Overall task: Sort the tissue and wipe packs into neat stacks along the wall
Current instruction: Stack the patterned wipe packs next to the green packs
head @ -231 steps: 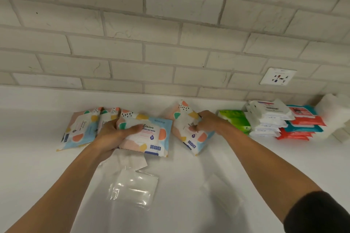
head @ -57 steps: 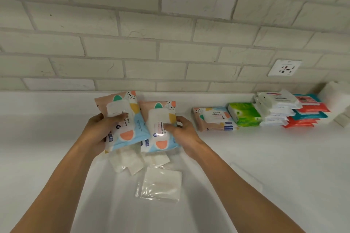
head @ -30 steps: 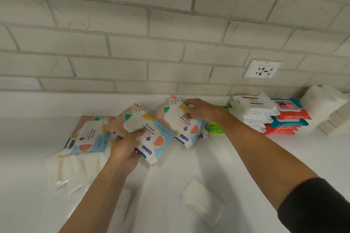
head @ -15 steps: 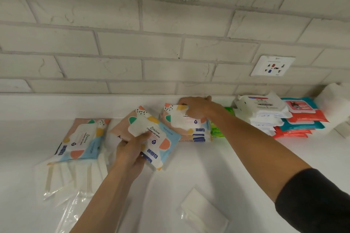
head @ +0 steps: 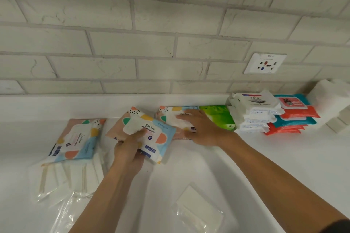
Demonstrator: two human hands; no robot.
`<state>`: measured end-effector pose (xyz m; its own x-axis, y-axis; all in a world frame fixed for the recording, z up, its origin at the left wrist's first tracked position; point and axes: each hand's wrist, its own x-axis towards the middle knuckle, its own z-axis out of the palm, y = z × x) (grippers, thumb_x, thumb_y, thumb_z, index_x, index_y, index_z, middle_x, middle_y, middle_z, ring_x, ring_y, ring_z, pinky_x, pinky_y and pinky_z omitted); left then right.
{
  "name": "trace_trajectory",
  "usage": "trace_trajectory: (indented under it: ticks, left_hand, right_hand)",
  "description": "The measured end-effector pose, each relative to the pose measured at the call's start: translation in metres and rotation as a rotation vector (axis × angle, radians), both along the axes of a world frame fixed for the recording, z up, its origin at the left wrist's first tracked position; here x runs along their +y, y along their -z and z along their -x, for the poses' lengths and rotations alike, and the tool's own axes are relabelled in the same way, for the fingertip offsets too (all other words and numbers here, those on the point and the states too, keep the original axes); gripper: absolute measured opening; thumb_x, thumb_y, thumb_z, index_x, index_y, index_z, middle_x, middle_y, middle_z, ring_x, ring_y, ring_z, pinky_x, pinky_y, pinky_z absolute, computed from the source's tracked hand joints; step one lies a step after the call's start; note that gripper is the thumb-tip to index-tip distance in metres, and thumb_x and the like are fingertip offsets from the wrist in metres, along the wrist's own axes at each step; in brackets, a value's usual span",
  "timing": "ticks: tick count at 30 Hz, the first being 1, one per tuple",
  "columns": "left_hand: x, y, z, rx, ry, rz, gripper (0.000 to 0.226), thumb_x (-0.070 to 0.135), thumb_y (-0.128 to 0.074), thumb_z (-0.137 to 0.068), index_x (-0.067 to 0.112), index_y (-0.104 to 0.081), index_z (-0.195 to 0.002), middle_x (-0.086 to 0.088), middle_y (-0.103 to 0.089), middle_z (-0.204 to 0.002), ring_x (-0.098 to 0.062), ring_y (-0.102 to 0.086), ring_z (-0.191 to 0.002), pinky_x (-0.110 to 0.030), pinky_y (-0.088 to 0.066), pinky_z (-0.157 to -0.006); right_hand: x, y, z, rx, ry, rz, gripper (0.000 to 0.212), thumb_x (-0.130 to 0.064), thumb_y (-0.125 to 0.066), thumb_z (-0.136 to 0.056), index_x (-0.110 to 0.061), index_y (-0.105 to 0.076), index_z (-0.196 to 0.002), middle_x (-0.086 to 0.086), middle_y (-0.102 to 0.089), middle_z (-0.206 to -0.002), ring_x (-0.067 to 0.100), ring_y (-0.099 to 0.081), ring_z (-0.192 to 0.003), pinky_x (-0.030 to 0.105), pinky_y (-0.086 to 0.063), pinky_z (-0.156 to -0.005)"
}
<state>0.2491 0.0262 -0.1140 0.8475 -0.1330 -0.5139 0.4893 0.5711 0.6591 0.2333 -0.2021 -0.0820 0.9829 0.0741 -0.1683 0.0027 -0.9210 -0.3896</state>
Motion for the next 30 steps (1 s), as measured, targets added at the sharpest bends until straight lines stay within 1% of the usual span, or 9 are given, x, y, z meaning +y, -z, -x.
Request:
trace_trajectory:
  ticks: [6, 8, 12, 15, 18, 21, 23, 26, 30]
  left_hand:
    - [-0.008, -0.005, -0.006, 0.035, -0.062, -0.005, 0.042, 0.002, -0.071, -0.082, 0.014, -0.062, -0.122, -0.011, -0.072, -0.111, -0.030, -0.071, -0.093, -0.045, -0.059, -0.075]
    - [-0.014, -0.009, -0.005, 0.025, -0.055, 0.004, 0.042, 0.001, -0.071, -0.082, 0.014, -0.062, -0.121, -0.010, -0.072, -0.111, -0.030, -0.071, -0.094, -0.046, -0.059, -0.078]
    - [-0.027, -0.018, -0.002, 0.017, -0.046, 0.031, 0.043, 0.002, -0.073, -0.081, 0.013, -0.063, -0.121, -0.011, -0.072, -0.113, -0.032, -0.069, -0.102, -0.052, -0.055, -0.088]
    - [-0.037, -0.026, 0.000, 0.017, -0.046, 0.066, 0.040, 0.000, -0.072, -0.081, 0.013, -0.064, -0.118, -0.010, -0.073, -0.109, -0.028, -0.071, -0.093, -0.044, -0.060, -0.071]
    - [-0.047, -0.034, 0.001, 0.013, -0.044, 0.098, 0.041, 0.000, -0.072, -0.080, 0.013, -0.064, -0.119, -0.010, -0.073, -0.109, -0.024, -0.072, -0.086, -0.037, -0.059, -0.059]
    - [-0.058, -0.041, 0.006, -0.029, 0.019, 0.131, 0.039, 0.000, -0.071, -0.082, 0.009, -0.065, -0.119, -0.012, -0.072, -0.112, -0.027, -0.073, -0.092, -0.040, -0.060, -0.060]
    - [-0.065, -0.043, 0.011, -0.074, 0.075, 0.133, 0.040, 0.001, -0.070, -0.082, 0.006, -0.064, -0.121, -0.015, -0.071, -0.113, -0.031, -0.071, -0.097, -0.044, -0.060, -0.067]
    - [-0.063, -0.046, 0.015, -0.125, 0.096, 0.074, 0.028, 0.002, -0.068, -0.085, 0.008, -0.066, -0.112, -0.014, -0.074, -0.105, -0.030, -0.074, -0.089, -0.049, -0.060, -0.070]
    - [-0.047, -0.047, 0.008, -0.139, 0.101, -0.053, 0.025, 0.006, -0.068, -0.087, 0.008, -0.064, -0.112, -0.018, -0.073, -0.102, -0.031, -0.073, -0.089, -0.046, -0.060, -0.074]
  right_hand:
    - [-0.007, 0.010, 0.002, -0.072, -0.018, 0.003, 0.064, -0.007, -0.060, -0.092, -0.025, -0.036, -0.149, -0.004, -0.020, -0.158, 0.014, -0.010, -0.147, 0.021, -0.017, -0.113]
    - [-0.010, 0.011, 0.002, -0.073, -0.010, -0.012, 0.066, -0.006, -0.062, -0.091, -0.026, -0.037, -0.148, -0.004, -0.022, -0.158, 0.012, -0.012, -0.147, 0.018, -0.017, -0.111]
    - [-0.006, 0.009, 0.005, -0.086, 0.019, -0.082, 0.063, -0.010, -0.061, -0.091, -0.023, -0.037, -0.148, -0.003, -0.027, -0.156, 0.014, -0.019, -0.146, 0.026, -0.022, -0.116]
    - [0.004, 0.004, 0.013, -0.190, 0.187, -0.324, 0.052, -0.019, -0.060, -0.094, -0.022, -0.044, -0.143, -0.003, -0.044, -0.144, 0.013, -0.043, -0.129, 0.025, -0.039, -0.105]
    - [0.019, -0.005, 0.016, -0.176, 0.491, -0.814, 0.042, -0.024, -0.059, -0.095, -0.020, -0.049, -0.136, -0.002, -0.063, -0.119, 0.008, -0.066, -0.092, 0.021, -0.056, -0.073]
    - [0.027, -0.007, 0.013, -0.056, 0.576, -1.148, 0.046, -0.033, -0.071, -0.086, -0.020, -0.051, -0.125, 0.001, -0.072, -0.101, 0.021, -0.072, -0.091, 0.044, -0.060, -0.079]
    - [0.029, -0.007, 0.014, -0.057, 0.494, -1.271, 0.052, -0.026, -0.078, -0.080, -0.013, -0.056, -0.125, 0.009, -0.072, -0.110, 0.026, -0.070, -0.101, 0.052, -0.057, -0.084]
    - [0.023, -0.012, 0.018, -0.069, 0.491, -1.307, 0.034, -0.005, -0.073, -0.083, -0.009, -0.065, -0.116, 0.009, -0.073, -0.108, 0.025, -0.071, -0.095, 0.047, -0.059, -0.078]
    - [0.010, -0.013, 0.015, -0.037, 0.550, -1.316, 0.034, 0.002, -0.073, -0.081, -0.003, -0.066, -0.114, 0.014, -0.072, -0.110, 0.029, -0.070, -0.098, 0.045, -0.060, -0.075]
